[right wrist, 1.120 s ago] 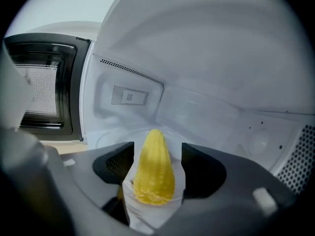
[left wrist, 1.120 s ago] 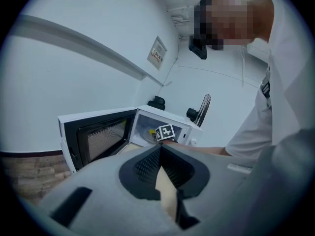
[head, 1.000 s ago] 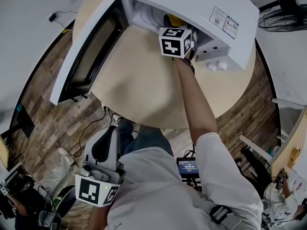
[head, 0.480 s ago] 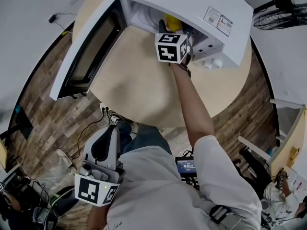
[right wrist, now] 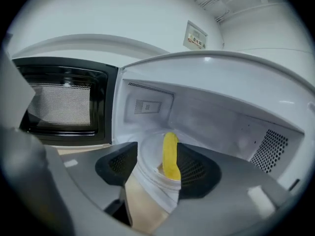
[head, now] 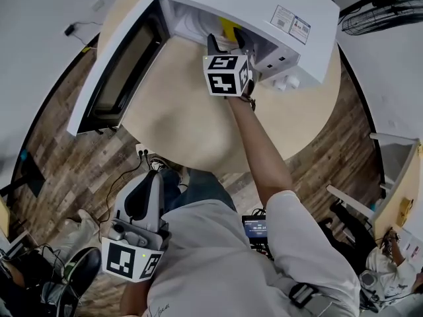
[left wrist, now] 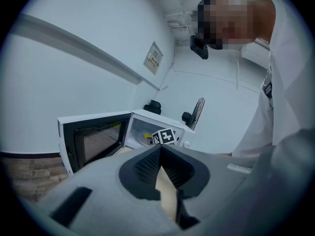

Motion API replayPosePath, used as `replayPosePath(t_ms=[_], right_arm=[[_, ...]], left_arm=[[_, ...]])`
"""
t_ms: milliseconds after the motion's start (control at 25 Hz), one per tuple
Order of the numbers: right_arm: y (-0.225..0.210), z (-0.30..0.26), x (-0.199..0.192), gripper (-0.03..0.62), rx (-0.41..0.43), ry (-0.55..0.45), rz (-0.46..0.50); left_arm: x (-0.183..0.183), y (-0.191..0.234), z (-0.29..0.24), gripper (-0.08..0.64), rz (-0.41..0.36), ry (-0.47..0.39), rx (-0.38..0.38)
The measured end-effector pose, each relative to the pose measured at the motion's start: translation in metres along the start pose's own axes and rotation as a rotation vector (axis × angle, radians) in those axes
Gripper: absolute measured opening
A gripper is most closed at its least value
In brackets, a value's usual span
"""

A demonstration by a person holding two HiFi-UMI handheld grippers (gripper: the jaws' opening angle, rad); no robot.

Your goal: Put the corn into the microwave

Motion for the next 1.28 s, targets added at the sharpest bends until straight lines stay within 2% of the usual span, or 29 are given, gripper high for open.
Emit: replayPosePath(t_ms=[440, 1000, 1280], right_arm=[[0.000, 0.035, -0.002, 0.226, 0.059, -0.004, 0.041], [-0.014, 0.092, -0.014, 0.161, 0.193, 0.028, -0.129], [-0.021, 0.117, -0.016, 0.109, 0.259, 0.053, -0.189]], left_arm=[[0.000, -0.005, 0.001, -0.008, 0.003, -0.025, -0.032], [0.016, 0.002, 0.002, -0.008, -0.003, -0.103, -0.019], [0.020, 0.005, -0.011, -0.008, -0.011, -0.097, -0.040]])
Point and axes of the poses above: the fingertips, and each gripper's own axes: z backward along the fingers, y to its left, x out of its top, the point moved 8 cm from there along z, backward along the fingers, and after that the axes turned 14 degrees about -x, right-handed, at the moved point
